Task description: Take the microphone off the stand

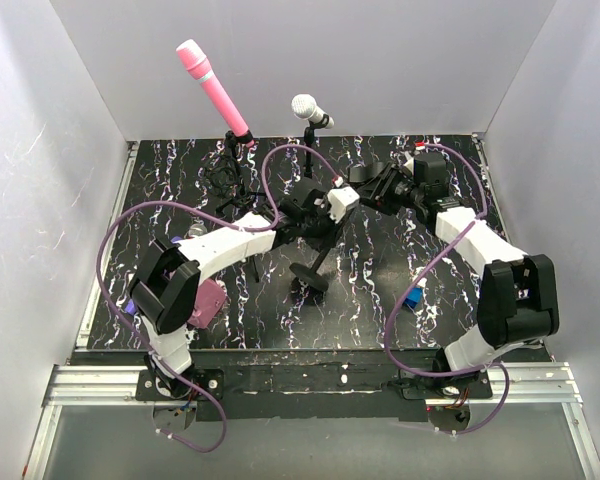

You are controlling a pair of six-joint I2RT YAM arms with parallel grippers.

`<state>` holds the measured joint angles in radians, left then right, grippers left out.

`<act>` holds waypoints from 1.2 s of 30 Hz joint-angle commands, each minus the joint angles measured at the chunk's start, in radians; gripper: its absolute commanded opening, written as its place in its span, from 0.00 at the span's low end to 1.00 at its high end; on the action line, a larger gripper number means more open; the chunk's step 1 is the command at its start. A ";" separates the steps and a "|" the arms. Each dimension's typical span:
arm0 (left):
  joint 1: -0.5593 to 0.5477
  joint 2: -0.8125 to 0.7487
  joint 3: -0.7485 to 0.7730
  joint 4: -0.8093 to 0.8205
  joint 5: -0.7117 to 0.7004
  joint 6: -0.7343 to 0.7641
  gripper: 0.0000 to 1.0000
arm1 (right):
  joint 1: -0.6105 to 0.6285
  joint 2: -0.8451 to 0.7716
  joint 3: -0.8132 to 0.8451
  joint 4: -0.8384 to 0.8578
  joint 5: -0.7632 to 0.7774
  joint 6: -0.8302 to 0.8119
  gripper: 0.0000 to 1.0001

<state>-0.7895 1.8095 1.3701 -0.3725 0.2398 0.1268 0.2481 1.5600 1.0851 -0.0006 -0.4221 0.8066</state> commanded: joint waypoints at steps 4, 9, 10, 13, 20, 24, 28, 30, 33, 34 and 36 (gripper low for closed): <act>-0.135 -0.029 -0.055 0.243 -0.685 0.063 0.00 | 0.028 -0.091 0.016 -0.166 0.046 -0.001 0.01; -0.154 -0.035 -0.100 0.288 -0.696 0.082 0.00 | 0.034 -0.046 0.002 -0.151 -0.009 0.036 0.01; -0.146 -0.035 -0.092 0.230 -0.607 0.071 0.00 | 0.040 -0.041 0.012 -0.160 0.002 0.029 0.01; -0.090 -0.074 -0.071 0.107 -0.302 -0.010 0.38 | 0.051 -0.026 0.048 -0.174 -0.007 -0.027 0.01; 0.079 -0.018 -0.028 0.036 0.402 -0.161 0.79 | 0.049 -0.018 0.049 -0.056 -0.113 -0.164 0.01; 0.096 0.049 0.013 0.050 0.487 -0.132 0.59 | 0.051 -0.006 0.044 -0.019 -0.168 -0.156 0.01; 0.093 0.082 0.037 0.056 0.497 -0.131 0.14 | 0.049 -0.012 0.050 -0.041 -0.126 -0.138 0.01; 0.073 0.073 0.047 0.049 0.398 -0.130 0.00 | 0.049 -0.023 0.061 -0.077 -0.078 -0.116 0.01; -0.058 0.031 0.053 0.073 -0.347 -0.131 0.00 | 0.056 -0.057 0.110 -0.175 0.041 -0.095 0.01; -0.107 0.027 0.046 0.122 -0.593 -0.131 0.00 | 0.065 -0.072 0.133 -0.221 0.112 -0.104 0.01; -0.113 0.034 0.056 0.150 -0.868 -0.223 0.00 | 0.085 -0.092 0.183 -0.298 0.207 -0.093 0.01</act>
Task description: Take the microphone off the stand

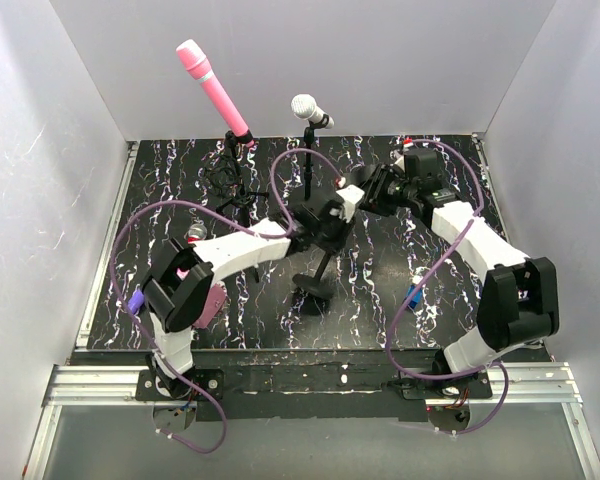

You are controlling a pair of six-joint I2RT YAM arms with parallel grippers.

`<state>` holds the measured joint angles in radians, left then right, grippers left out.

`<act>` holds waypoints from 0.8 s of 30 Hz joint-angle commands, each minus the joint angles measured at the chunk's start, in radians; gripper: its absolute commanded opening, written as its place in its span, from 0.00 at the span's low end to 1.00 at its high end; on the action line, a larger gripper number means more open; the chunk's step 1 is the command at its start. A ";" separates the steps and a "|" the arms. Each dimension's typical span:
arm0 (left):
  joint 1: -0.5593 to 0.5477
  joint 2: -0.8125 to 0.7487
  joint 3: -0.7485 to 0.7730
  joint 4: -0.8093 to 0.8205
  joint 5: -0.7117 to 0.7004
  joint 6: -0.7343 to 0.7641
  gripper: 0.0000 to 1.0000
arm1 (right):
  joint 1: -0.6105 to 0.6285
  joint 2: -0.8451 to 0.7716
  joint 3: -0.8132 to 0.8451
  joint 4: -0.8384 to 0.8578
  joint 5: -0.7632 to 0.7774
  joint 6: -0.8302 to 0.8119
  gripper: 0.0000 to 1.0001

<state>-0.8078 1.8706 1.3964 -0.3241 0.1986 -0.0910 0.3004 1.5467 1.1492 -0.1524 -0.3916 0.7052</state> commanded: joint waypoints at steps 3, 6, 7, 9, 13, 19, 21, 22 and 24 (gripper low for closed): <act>-0.091 -0.001 0.053 0.108 -0.766 0.013 0.00 | 0.062 -0.102 0.152 -0.174 0.243 -0.010 0.01; -0.085 -0.007 0.050 0.102 -0.604 0.057 0.54 | 0.071 -0.115 0.146 -0.151 0.269 -0.050 0.01; -0.083 -0.014 0.050 0.091 -0.547 0.071 0.63 | 0.071 -0.117 0.139 -0.135 0.273 -0.074 0.01; -0.068 -0.050 0.029 0.088 -0.435 0.088 0.71 | 0.069 -0.134 0.116 -0.087 0.277 -0.122 0.01; -0.056 -0.169 -0.054 0.076 -0.201 0.285 0.80 | 0.068 -0.175 0.034 0.077 0.180 -0.251 0.01; -0.002 -0.359 -0.169 0.047 -0.019 0.435 0.84 | 0.080 -0.257 -0.117 0.321 0.048 -0.473 0.01; 0.021 -0.384 -0.128 -0.044 0.042 0.441 0.84 | 0.089 -0.290 -0.150 0.350 -0.027 -0.568 0.01; 0.030 -0.396 -0.119 -0.071 0.065 0.445 0.84 | 0.097 -0.313 -0.186 0.376 -0.055 -0.620 0.01; 0.035 -0.421 -0.116 -0.101 0.065 0.462 0.84 | 0.112 -0.355 -0.256 0.412 -0.108 -0.729 0.01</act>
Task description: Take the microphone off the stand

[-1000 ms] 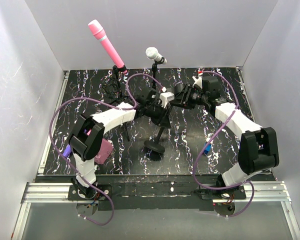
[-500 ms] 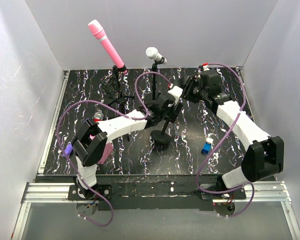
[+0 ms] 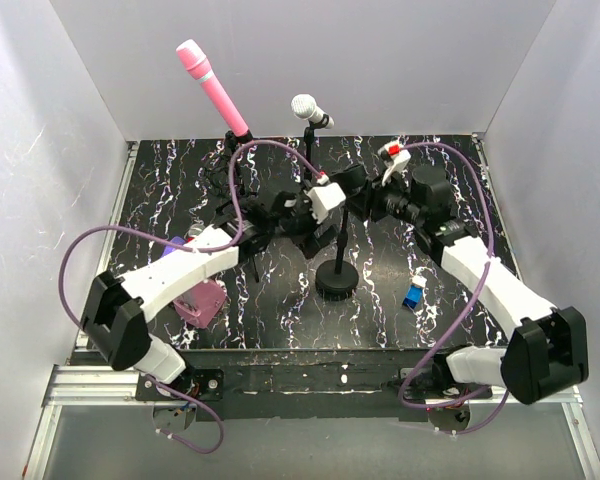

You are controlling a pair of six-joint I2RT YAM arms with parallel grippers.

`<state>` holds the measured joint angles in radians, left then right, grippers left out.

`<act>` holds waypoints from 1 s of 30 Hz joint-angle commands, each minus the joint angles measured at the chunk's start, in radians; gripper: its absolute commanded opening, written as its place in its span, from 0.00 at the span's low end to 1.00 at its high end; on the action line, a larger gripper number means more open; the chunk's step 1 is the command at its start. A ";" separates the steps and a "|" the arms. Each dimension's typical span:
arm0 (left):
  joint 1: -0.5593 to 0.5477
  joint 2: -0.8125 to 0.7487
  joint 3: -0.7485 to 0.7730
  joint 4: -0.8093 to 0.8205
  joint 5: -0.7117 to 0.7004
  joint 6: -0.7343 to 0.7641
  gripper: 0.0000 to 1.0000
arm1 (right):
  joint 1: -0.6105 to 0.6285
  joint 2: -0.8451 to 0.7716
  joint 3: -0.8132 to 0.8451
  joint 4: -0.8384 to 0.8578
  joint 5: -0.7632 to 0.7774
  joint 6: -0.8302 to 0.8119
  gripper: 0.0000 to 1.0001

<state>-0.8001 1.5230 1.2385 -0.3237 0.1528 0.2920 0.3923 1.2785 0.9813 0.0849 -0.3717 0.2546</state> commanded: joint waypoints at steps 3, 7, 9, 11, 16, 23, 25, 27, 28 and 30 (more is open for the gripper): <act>0.036 -0.113 0.035 -0.121 0.119 0.136 0.84 | 0.045 -0.140 -0.154 0.133 -0.174 -0.383 0.01; 0.039 -0.133 0.050 -0.120 0.132 0.196 0.85 | 0.053 -0.183 -0.202 0.063 -0.168 -0.385 0.01; 0.039 -0.121 0.067 -0.109 0.146 0.200 0.85 | 0.053 -0.189 -0.210 0.003 -0.187 -0.408 0.01; 0.039 -0.100 0.082 -0.086 0.162 0.200 0.85 | 0.053 -0.186 -0.211 -0.042 -0.173 -0.414 0.01; 0.038 -0.058 0.157 -0.055 0.228 0.226 0.86 | 0.053 -0.148 -0.179 -0.158 -0.191 -0.451 0.01; 0.038 0.009 0.225 0.024 0.320 0.204 0.86 | 0.049 -0.084 -0.121 -0.263 -0.159 -0.434 0.01; 0.039 0.038 0.240 0.051 0.355 0.187 0.83 | 0.049 -0.080 -0.116 -0.277 -0.174 -0.423 0.04; 0.039 0.072 0.257 0.063 0.392 0.162 0.78 | 0.049 -0.088 -0.102 -0.316 -0.206 -0.443 0.21; 0.038 0.089 0.265 0.067 0.399 0.151 0.74 | 0.049 -0.093 -0.080 -0.362 -0.216 -0.463 0.29; 0.041 0.098 0.257 0.084 0.413 0.145 0.65 | 0.049 -0.105 -0.021 -0.494 -0.248 -0.541 0.43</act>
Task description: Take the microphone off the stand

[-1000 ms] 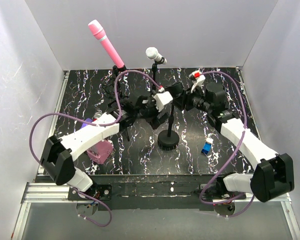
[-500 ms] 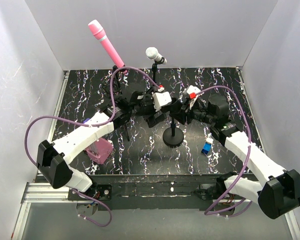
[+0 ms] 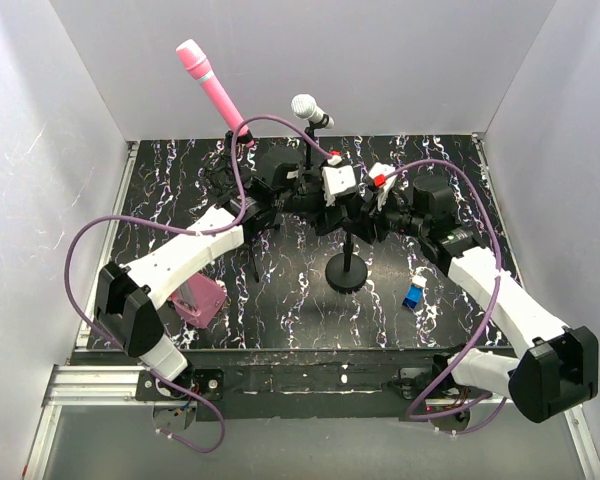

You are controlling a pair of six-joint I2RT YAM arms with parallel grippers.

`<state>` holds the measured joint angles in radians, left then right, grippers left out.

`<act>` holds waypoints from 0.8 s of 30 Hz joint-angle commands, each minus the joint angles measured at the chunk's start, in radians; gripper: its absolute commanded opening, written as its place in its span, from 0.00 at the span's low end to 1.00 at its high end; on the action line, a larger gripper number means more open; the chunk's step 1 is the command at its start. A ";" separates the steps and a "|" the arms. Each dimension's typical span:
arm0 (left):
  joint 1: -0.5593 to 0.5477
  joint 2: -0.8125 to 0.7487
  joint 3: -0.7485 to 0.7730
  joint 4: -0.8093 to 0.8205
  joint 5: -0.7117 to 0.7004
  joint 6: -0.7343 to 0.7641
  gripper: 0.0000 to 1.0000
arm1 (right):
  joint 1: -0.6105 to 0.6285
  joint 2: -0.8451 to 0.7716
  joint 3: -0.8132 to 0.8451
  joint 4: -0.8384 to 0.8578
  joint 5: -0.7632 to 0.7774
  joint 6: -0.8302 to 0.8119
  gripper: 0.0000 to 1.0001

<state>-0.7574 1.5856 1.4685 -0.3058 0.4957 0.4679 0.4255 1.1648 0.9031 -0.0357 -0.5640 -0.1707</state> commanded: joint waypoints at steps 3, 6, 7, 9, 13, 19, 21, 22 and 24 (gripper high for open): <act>0.004 0.048 0.018 0.086 0.087 -0.052 0.56 | 0.015 -0.028 0.123 -0.545 -0.021 -0.182 0.54; 0.016 0.066 0.024 0.094 0.118 -0.086 0.44 | 0.013 -0.071 0.158 -0.662 0.007 -0.220 0.58; 0.018 0.073 0.026 0.099 0.127 -0.098 0.38 | 0.013 -0.085 0.164 -0.690 0.004 -0.237 0.59; 0.023 0.082 0.021 0.112 0.144 -0.124 0.34 | 0.013 -0.117 0.168 -0.727 0.001 -0.254 0.59; 0.024 0.088 -0.014 0.129 0.145 -0.100 0.33 | 0.006 -0.168 0.186 -0.701 0.019 -0.176 0.59; 0.010 0.131 -0.057 0.036 0.139 0.061 0.29 | -0.001 -0.169 0.207 -0.685 0.010 -0.099 0.59; 0.004 0.140 -0.079 0.025 0.138 0.071 0.28 | -0.005 -0.172 0.198 -0.685 0.007 -0.092 0.59; 0.000 0.143 -0.086 0.025 0.133 0.072 0.28 | -0.008 -0.177 0.192 -0.684 0.007 -0.087 0.59; -0.006 0.146 -0.092 0.024 0.124 0.069 0.27 | -0.016 -0.192 0.180 -0.678 0.007 -0.076 0.59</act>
<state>-0.7509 1.6646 1.4425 -0.1486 0.6495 0.4835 0.4244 0.9958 1.0775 -0.7113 -0.5461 -0.2871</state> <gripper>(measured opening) 0.403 0.589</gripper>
